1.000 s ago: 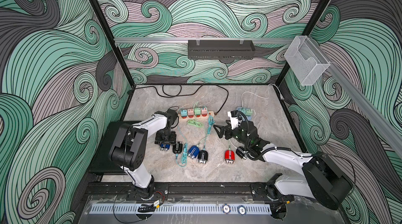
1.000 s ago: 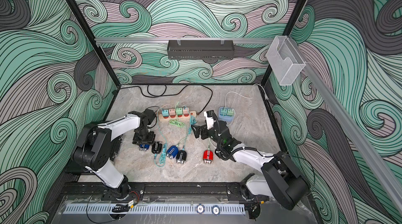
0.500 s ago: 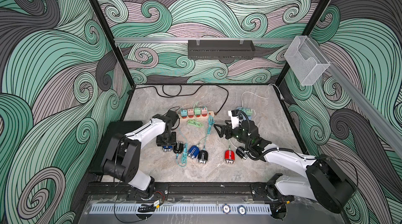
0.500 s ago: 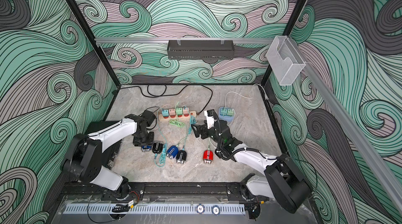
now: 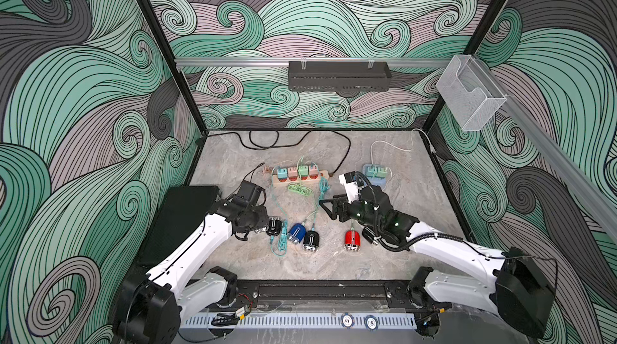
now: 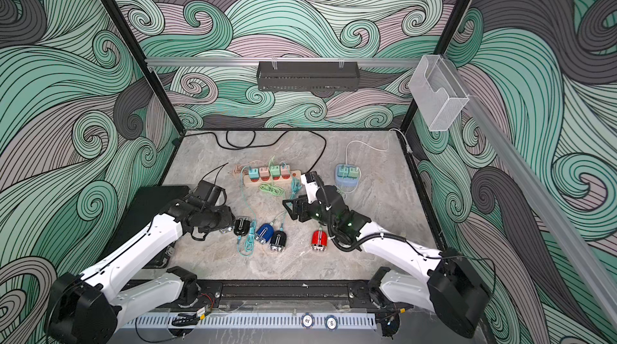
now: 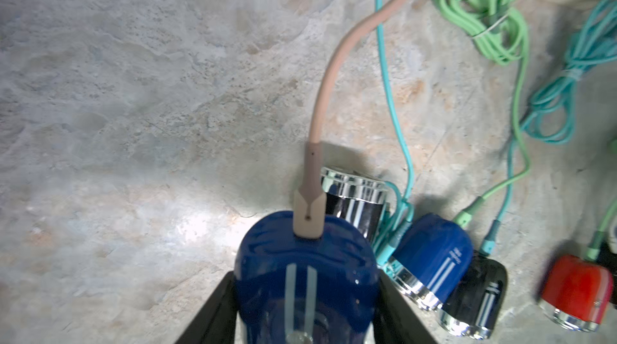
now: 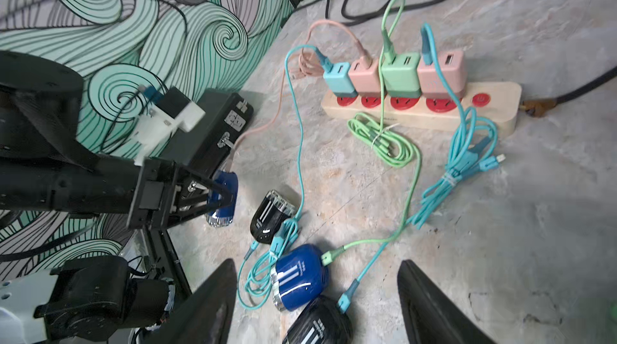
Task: Unplug the electric shaver
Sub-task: Pick up the electric shaver from the center of the board, then remove the charging cable from the electric shaver.
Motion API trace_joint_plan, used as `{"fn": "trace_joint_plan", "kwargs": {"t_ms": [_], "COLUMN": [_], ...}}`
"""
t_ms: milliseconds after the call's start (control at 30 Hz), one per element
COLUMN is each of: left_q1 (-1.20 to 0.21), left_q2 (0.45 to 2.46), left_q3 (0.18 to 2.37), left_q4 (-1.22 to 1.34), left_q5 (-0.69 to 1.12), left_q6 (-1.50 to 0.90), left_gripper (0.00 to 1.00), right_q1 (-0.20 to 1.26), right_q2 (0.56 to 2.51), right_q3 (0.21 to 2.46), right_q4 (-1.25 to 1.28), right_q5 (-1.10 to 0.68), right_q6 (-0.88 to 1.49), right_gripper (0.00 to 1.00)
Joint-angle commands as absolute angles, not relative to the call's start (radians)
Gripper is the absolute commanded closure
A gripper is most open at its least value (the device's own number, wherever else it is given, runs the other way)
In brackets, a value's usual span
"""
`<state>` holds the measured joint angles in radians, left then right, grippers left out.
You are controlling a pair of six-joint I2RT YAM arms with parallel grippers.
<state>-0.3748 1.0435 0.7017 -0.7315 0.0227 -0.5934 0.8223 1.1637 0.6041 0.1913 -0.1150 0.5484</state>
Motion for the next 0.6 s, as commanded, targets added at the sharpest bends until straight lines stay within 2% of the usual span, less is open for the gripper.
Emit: {"fn": "trace_joint_plan", "kwargs": {"t_ms": [0, 233, 567], "left_q1": [-0.384, -0.385, -0.387], "left_q2": [0.996, 0.906, 0.820], "left_q3": [0.693, 0.625, 0.510], "left_q4": [-0.637, -0.540, -0.437], "left_q5": [0.088, 0.142, 0.148], "left_q6": [-0.584, -0.563, -0.581], "left_gripper": [0.56, 0.56, 0.56], "right_q1": [0.878, 0.978, 1.045], "right_q2": [1.174, 1.276, 1.442], "right_q3": [0.654, 0.773, 0.864], "right_q4": [0.097, 0.095, 0.179], "right_q5": [0.014, -0.009, -0.090], "right_q6": [0.608, 0.661, 0.793], "right_gripper": [0.25, 0.38, 0.49]}}
